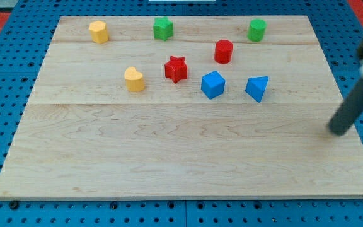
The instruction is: Move the red star up a bit
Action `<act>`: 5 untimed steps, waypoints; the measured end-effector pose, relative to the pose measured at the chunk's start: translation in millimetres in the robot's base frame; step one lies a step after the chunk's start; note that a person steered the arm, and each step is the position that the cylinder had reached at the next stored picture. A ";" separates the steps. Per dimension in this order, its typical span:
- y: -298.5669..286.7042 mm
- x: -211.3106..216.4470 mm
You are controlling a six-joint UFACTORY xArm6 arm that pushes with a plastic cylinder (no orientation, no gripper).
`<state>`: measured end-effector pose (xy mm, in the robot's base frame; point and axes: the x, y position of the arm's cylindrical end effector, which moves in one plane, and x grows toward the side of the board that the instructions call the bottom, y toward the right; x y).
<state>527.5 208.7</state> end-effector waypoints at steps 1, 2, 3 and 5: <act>-114.8 1.9; -148.9 -33.1; -247.4 -64.3; -235.4 -141.7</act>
<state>385.8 -26.7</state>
